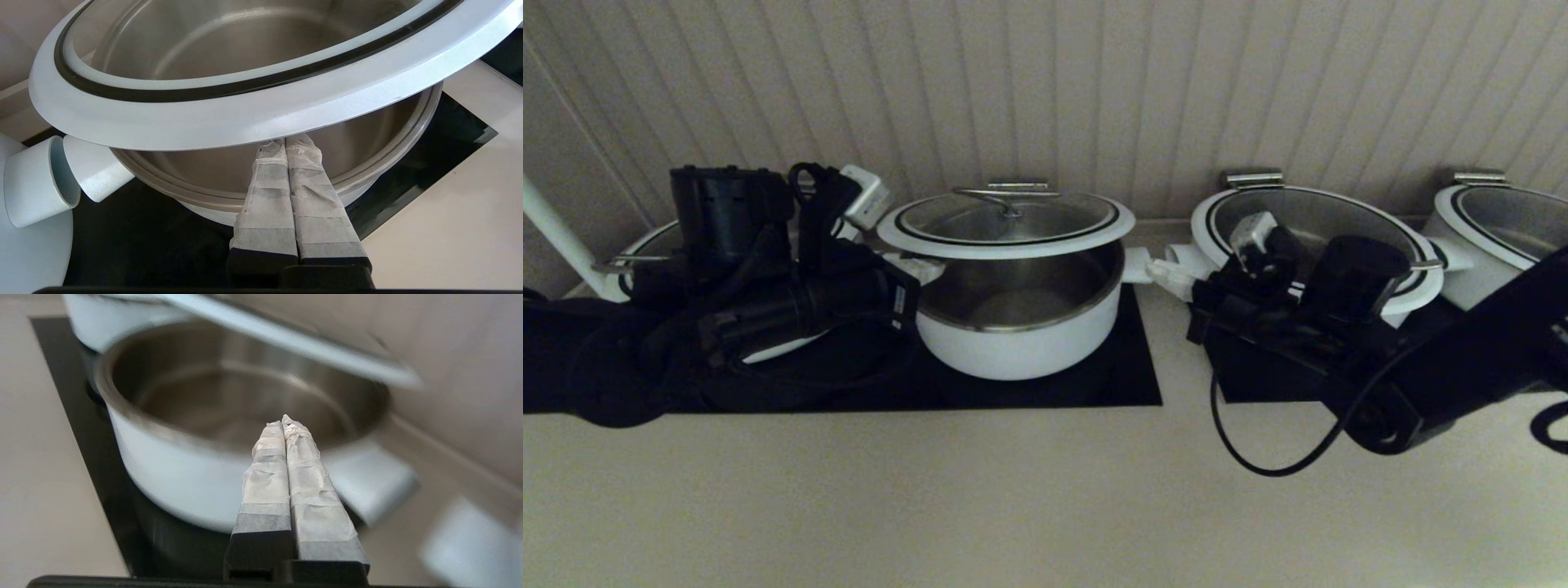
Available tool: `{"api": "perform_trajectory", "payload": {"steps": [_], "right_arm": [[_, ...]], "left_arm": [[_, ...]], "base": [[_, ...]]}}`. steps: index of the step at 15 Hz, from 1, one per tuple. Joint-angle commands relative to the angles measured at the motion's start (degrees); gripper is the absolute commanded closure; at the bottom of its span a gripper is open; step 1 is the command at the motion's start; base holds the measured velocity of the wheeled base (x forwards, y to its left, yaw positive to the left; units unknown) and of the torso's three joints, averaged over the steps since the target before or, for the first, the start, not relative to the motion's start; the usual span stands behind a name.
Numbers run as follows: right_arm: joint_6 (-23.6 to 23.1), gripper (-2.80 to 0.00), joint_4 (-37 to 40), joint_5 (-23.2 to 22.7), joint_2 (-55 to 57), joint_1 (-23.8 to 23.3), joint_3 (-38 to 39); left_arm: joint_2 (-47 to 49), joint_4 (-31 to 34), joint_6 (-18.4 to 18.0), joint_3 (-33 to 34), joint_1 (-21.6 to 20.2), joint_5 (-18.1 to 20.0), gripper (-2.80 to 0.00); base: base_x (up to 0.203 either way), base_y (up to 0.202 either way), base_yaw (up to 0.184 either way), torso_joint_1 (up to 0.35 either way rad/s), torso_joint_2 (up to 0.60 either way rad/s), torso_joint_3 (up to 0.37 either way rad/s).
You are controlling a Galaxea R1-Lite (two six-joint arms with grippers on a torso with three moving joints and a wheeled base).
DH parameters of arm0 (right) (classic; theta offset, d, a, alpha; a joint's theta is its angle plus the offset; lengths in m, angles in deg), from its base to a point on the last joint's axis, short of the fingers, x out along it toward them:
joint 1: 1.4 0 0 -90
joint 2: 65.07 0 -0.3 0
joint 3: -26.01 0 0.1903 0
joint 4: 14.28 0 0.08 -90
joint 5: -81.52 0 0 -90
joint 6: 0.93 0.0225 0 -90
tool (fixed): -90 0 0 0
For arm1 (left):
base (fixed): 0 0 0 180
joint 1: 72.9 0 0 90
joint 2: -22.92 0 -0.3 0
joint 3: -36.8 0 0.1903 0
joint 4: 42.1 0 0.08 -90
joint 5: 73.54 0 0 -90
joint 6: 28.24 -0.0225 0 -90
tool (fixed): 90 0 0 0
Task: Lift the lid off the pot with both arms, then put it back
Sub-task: Open the pot lid completely
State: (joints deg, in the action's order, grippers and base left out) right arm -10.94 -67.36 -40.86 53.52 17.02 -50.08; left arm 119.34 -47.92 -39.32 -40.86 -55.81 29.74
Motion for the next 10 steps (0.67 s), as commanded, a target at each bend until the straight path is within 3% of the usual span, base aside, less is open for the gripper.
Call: {"api": "perform_trajectory", "payload": {"steps": [1,6,10], "right_arm": [[-0.1,0.00,0.0,-0.2,-5.0,-3.4,5.7],[0.2,0.00,-0.7,-0.2,-12.7,-12.4,19.6],[0.3,0.00,-5.4,-0.2,-17.0,-15.7,29.7]], "left_arm": [[0.2,-0.2,-0.1,-0.2,0.0,0.1,0.00],[0.6,-0.2,0.0,-0.5,0.0,0.2,0.00],[0.4,-0.2,0.0,-0.5,0.0,0.2,0.00]], "base": [[0.000,0.000,0.000,0.000,0.00,0.000],[0.000,0.000,0.000,0.000,0.00,0.000],[0.000,0.000,0.000,0.000,0.00,0.000]]}}
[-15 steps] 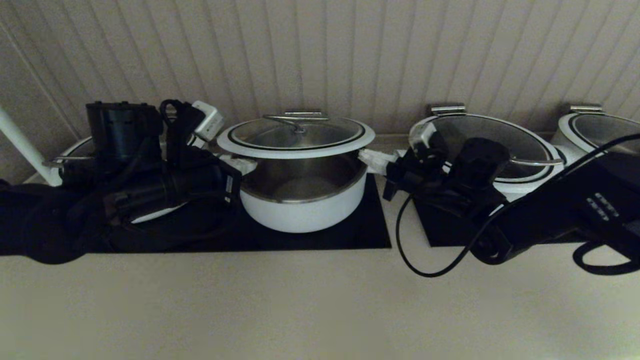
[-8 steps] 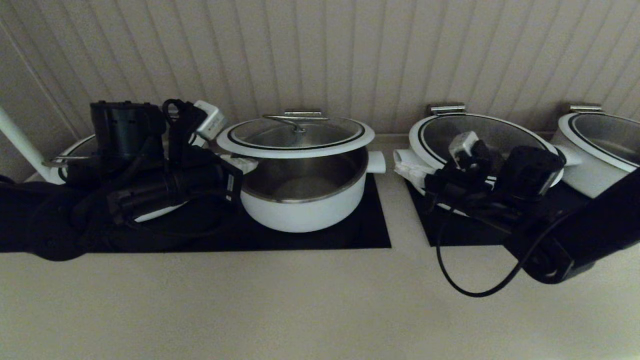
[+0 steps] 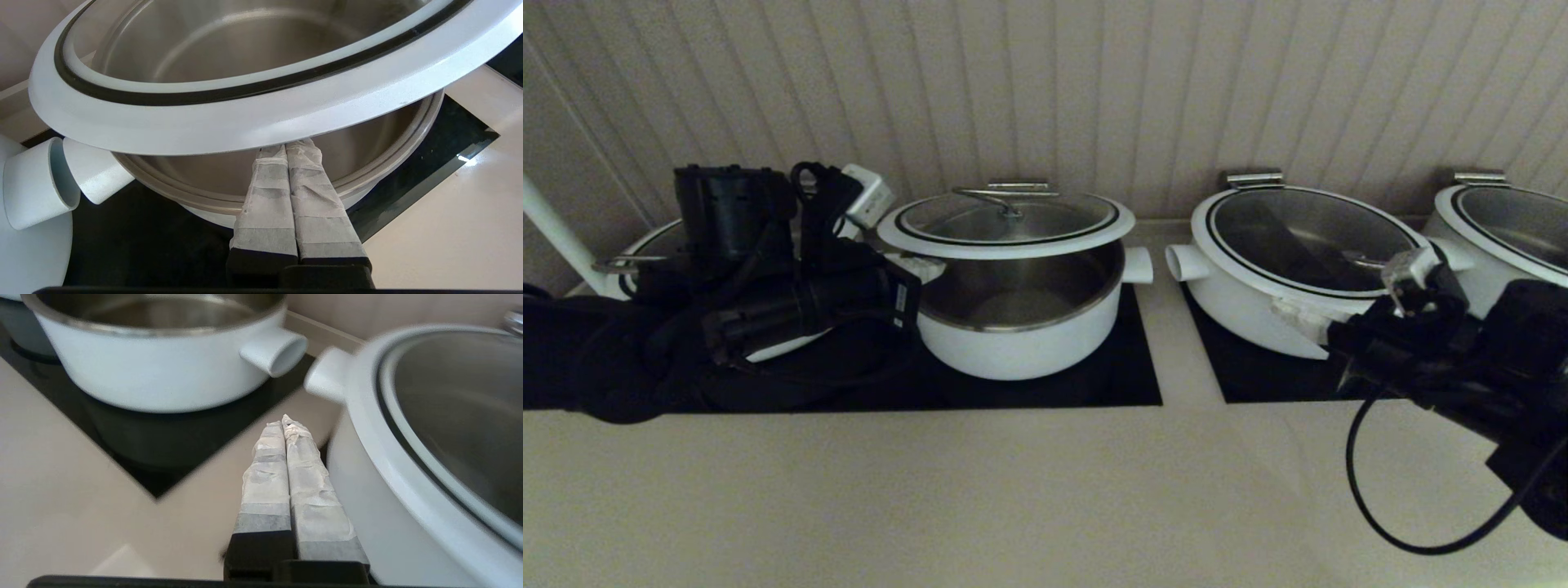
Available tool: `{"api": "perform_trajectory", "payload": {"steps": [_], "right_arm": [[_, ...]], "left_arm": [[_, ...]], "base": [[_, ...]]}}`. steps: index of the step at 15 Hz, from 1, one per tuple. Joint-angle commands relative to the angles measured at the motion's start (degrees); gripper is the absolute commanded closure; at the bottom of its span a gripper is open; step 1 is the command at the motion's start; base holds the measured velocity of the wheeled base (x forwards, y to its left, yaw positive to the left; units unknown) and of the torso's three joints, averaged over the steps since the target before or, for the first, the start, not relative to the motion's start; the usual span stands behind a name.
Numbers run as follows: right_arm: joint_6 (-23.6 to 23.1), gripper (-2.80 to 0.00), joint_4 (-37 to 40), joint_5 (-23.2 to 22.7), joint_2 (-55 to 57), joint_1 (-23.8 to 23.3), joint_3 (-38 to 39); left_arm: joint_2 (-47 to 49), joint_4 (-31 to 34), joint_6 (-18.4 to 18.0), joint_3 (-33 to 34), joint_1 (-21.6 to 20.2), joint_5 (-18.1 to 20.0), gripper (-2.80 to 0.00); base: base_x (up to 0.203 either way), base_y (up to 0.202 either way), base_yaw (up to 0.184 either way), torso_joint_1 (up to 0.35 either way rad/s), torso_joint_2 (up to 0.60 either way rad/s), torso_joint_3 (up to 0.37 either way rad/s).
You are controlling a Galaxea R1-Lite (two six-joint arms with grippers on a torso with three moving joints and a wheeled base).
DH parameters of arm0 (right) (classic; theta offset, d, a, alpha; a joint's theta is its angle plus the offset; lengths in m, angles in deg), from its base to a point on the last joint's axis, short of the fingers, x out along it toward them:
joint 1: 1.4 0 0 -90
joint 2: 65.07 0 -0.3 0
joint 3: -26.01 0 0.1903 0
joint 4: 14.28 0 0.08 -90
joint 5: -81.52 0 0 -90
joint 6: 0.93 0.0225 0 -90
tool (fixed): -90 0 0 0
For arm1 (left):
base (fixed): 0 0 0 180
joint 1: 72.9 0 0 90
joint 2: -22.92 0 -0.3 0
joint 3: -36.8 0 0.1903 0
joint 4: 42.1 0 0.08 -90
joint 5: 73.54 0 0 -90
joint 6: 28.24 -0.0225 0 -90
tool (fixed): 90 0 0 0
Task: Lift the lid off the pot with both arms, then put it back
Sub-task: Open the pot lid completely
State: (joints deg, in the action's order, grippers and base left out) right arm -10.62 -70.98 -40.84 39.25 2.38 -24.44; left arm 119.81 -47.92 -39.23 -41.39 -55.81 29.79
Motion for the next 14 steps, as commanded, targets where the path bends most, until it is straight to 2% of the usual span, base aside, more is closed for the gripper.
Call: {"api": "perform_trajectory", "payload": {"steps": [1,3,6,9,12,14], "right_arm": [[0.0,0.00,-3.7,-0.1,-3.5,-1.7,6.9],[0.0,0.00,-6.2,1.1,-5.8,-3.1,12.2],[1.3,0.00,-6.6,7.4,-11.3,-3.8,19.5],[1.6,0.00,-5.4,9.2,-17.1,-3.9,27.1],[1.6,0.00,2.4,10.5,-24.7,-3.9,27.1],[1.6,0.00,12.1,12.0,-32.2,-3.9,27.1]], "left_arm": [[-0.1,-0.2,-0.1,0.0,0.0,0.1,0.00],[-0.3,-0.2,-0.2,0.0,0.0,0.1,0.00],[-0.4,-0.2,-0.2,0.0,0.4,0.1,0.00],[-0.5,-0.2,-0.4,0.1,1.0,0.1,0.00],[-0.5,-0.3,-0.6,0.0,1.4,0.1,0.00],[-0.4,-0.2,-0.6,0.1,1.4,0.1,0.00]], "base": [[0.000,0.000,0.000,0.000,0.00,0.000],[0.000,0.000,0.000,0.000,0.00,0.000],[0.000,0.000,0.000,0.000,0.00,0.000],[0.000,0.000,0.000,0.000,0.00,0.000],[0.000,0.000,0.000,0.000,0.00,0.000],[0.000,0.000,0.000,0.000,0.00,0.000]]}}
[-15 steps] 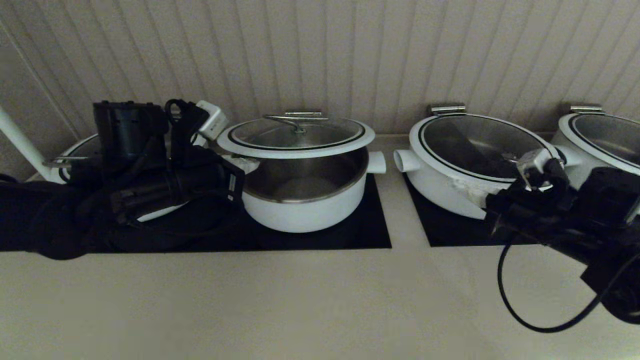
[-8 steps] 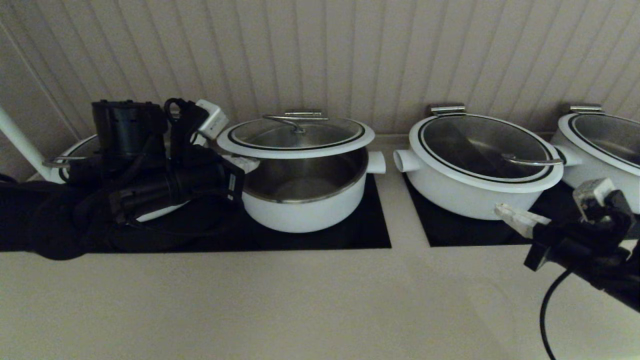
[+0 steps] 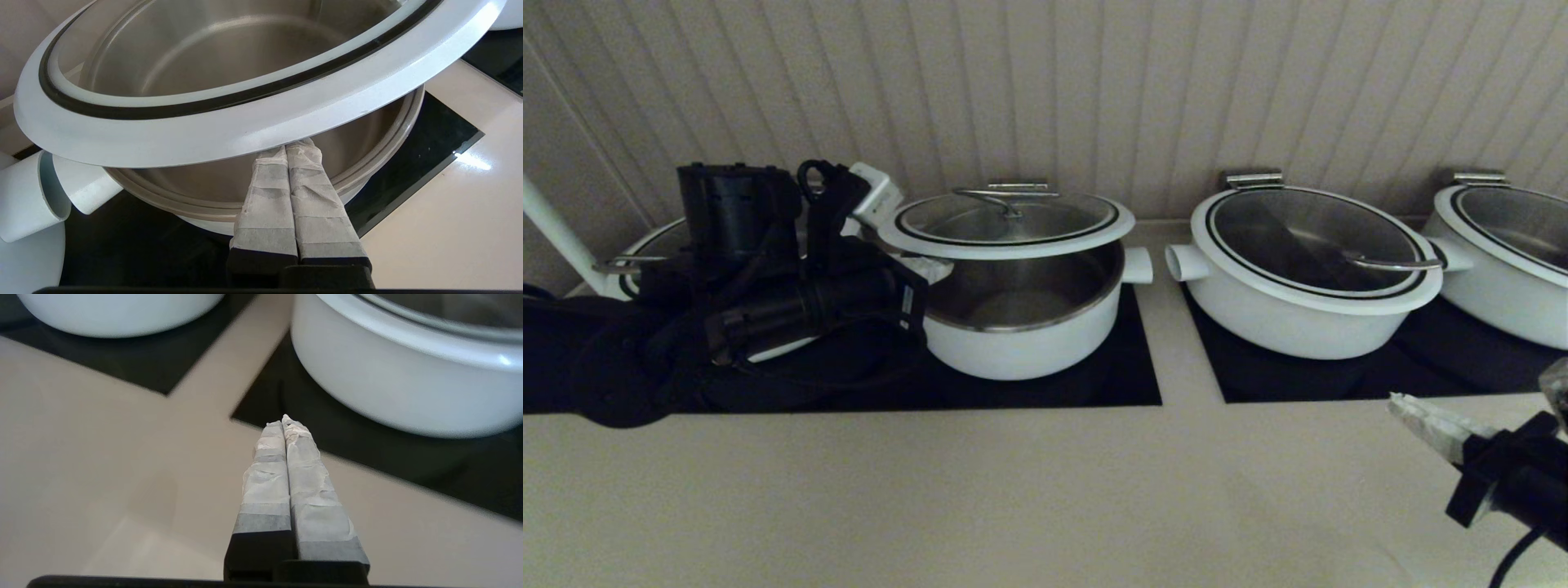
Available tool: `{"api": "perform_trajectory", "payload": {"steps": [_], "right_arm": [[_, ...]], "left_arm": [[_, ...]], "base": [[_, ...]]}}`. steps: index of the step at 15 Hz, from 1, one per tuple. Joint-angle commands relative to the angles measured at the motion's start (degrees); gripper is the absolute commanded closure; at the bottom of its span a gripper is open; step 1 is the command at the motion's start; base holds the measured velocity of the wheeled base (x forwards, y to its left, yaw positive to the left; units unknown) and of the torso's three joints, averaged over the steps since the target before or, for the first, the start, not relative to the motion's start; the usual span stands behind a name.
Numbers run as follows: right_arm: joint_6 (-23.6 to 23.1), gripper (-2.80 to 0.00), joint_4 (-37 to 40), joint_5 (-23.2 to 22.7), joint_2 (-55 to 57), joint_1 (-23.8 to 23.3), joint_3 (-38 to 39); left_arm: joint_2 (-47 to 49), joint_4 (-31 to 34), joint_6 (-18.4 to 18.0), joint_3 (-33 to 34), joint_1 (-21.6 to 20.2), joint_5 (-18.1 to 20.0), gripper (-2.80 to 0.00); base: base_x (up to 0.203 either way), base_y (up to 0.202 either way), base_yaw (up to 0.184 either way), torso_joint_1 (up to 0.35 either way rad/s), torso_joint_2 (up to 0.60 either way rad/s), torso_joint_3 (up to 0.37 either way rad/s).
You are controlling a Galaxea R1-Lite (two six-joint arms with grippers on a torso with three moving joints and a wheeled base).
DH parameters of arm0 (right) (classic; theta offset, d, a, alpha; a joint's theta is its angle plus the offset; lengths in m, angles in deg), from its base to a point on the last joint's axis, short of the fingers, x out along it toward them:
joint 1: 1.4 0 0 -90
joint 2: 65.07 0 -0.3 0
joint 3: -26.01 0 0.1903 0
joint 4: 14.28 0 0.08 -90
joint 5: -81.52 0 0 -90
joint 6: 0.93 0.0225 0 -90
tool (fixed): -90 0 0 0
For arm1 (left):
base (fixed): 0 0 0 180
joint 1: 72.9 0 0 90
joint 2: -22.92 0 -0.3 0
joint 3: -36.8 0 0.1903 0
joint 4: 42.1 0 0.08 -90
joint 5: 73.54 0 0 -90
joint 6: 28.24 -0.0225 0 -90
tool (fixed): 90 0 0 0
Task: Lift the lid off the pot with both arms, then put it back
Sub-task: Open the pot lid completely
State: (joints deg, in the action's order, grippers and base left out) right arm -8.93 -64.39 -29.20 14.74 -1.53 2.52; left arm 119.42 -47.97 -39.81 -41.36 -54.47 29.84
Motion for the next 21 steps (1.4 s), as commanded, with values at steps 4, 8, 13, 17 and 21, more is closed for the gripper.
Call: {"api": "perform_trajectory", "payload": {"steps": [4,8,13,17,21], "right_arm": [[0.5,0.00,29.9,4.0,-24.5,0.0,0.1],[1.1,0.00,53.7,6.1,-45.3,0.0,0.0],[8.1,0.00,80.0,11.4,-67.5,0.6,-4.1],[8.8,0.00,82.1,20.0,-76.2,0.2,-4.4],[1.3,0.00,83.9,17.6,-79.7,0.1,-3.9]], "left_arm": [[0.0,-0.1,-0.1,0.0,0.0,0.1,0.00],[-0.4,-0.1,-0.1,0.0,0.0,0.0,0.00],[0.1,-0.2,-0.1,0.0,0.0,0.1,0.00],[0.2,-0.2,0.0,0.1,0.0,0.1,0.00],[0.1,-0.2,-0.1,0.0,0.0,0.1,0.00]], "base": [[0.000,0.000,0.000,0.000,0.00,0.000],[0.000,0.000,0.000,0.000,0.00,0.000],[0.000,0.000,0.000,0.000,0.00,0.000],[0.000,0.000,0.000,0.000,0.00,0.000],[0.000,0.000,0.000,0.000,0.00,0.000]]}}
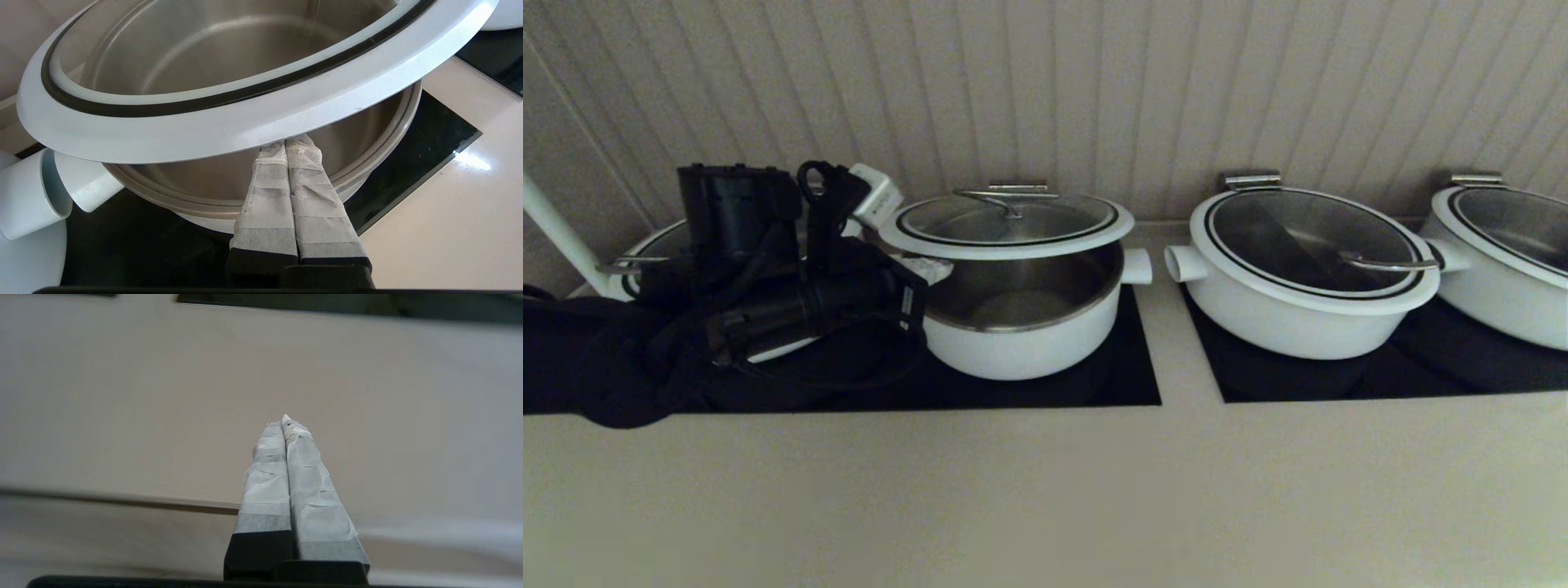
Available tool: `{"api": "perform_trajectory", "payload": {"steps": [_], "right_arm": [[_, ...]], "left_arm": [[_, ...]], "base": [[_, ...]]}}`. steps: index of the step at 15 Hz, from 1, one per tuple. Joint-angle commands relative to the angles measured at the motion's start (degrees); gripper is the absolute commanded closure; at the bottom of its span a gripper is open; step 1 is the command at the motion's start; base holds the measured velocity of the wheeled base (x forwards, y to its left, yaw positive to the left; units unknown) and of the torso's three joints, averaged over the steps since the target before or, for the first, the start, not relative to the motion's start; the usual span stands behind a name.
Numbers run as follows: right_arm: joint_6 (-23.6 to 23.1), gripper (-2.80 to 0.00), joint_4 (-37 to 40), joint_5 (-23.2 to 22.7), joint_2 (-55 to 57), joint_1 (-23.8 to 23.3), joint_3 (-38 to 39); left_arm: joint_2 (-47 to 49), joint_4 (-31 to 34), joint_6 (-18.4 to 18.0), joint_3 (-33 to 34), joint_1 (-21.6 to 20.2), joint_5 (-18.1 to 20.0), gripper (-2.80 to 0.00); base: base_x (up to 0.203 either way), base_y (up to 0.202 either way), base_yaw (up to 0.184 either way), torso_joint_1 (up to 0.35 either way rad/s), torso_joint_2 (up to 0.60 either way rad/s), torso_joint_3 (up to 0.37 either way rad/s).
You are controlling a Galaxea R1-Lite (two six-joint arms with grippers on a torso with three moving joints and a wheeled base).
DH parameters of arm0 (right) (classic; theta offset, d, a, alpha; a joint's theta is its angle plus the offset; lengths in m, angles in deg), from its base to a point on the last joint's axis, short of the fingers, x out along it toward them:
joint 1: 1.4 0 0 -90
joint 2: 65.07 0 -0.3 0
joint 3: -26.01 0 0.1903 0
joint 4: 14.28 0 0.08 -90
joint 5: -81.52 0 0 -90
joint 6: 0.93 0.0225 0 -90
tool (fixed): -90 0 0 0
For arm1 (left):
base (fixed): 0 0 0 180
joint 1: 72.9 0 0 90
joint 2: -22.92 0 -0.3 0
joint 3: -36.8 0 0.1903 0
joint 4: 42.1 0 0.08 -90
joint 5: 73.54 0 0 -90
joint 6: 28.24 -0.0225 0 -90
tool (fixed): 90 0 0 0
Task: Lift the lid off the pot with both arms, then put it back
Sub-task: Open the pot lid completely
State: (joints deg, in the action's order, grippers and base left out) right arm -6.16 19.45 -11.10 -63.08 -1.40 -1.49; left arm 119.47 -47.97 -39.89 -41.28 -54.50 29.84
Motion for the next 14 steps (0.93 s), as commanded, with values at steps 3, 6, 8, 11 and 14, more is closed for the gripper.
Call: {"api": "perform_trajectory", "payload": {"steps": [3,6,8,11,14], "right_arm": [[-1.2,0.00,0.1,-0.5,-1.9,0.0,0.2],[-1.0,0.00,0.1,-0.5,-1.9,0.0,0.2],[-1.0,0.00,0.1,-0.5,-1.9,0.0,0.2],[-1.0,0.00,0.1,-0.5,-1.9,0.0,0.2],[-1.0,0.00,0.1,-0.5,-1.9,0.0,0.2]], "left_arm": [[1.0,-3.4,0.0,-0.1,0.0,0.1,0.00],[2.2,-7.3,0.0,0.0,0.0,0.0,0.00],[2.2,-7.3,0.0,0.0,0.2,0.0,0.00],[2.2,-7.4,0.0,-0.1,0.5,0.0,0.00],[2.0,-7.4,0.0,-0.2,0.7,0.0,0.00]], "base": [[0.000,0.000,0.000,0.000,0.00,0.000],[0.000,0.000,0.000,0.000,0.00,0.000],[0.000,0.000,0.000,0.000,0.00,0.000],[0.000,0.000,0.000,0.000,0.00,0.000],[0.000,0.000,0.000,0.000,0.00,0.000]]}}
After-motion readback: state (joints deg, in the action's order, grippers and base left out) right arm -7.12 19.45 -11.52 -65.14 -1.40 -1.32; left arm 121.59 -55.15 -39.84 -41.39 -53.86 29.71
